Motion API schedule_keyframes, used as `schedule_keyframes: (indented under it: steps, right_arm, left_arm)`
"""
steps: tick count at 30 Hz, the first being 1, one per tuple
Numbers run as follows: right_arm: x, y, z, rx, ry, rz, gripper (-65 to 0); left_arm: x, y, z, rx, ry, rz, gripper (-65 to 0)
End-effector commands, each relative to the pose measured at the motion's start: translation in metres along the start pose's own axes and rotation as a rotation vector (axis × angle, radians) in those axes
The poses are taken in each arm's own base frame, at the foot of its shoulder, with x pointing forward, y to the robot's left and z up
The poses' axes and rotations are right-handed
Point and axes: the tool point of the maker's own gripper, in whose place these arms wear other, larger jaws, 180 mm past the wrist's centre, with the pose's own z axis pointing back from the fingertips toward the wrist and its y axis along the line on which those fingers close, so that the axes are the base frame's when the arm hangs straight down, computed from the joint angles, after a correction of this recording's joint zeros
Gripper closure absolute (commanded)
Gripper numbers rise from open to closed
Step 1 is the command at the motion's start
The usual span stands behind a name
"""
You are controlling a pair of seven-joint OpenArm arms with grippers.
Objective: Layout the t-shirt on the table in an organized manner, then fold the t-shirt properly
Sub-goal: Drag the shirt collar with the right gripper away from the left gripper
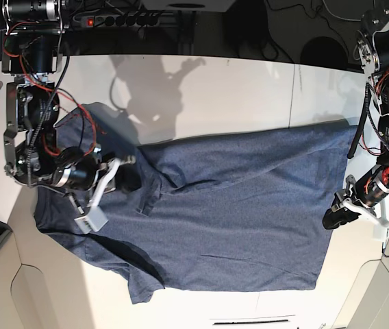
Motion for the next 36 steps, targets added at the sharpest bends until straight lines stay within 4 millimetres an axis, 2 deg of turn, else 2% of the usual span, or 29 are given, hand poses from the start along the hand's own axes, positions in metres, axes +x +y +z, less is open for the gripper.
schedule_keyframes:
  steps: [1,5,8,20,27,36]
  right_arm:
    - [0.008,0.01,0.0,0.023,-0.019,0.038,0.0]
    - [-0.029,0.045,-0.016,0.094,0.098,0.09,0.0]
    - [-0.054,0.064,-0.02,0.131,0.158,0.109,0.0]
    - [-0.105,0.106,0.002,0.178,0.202,0.115,0.0]
    - [-0.142,0.104,0.006,0.142,0.303,0.103,0.0]
    - [-0.176,0.078,0.026,0.079,0.412,0.122,0.0]
  left_arm:
    - [0.029,-0.004,0.003,-0.022,-0.069,-0.025,-21.5]
    - [0.028,-0.004,0.003,-0.022,-0.069,-0.026,-21.5]
    - [0.027,-0.004,0.003,-0.017,-0.062,-0.033,-21.5]
    - [0.026,-0.003,0.003,-0.011,-0.054,-0.042,-21.5]
    - [0.026,-0.002,0.003,-0.011,-0.054,-0.042,-21.5]
    - [0.022,-0.002,0.002,-0.01,-0.033,-0.043,-21.5]
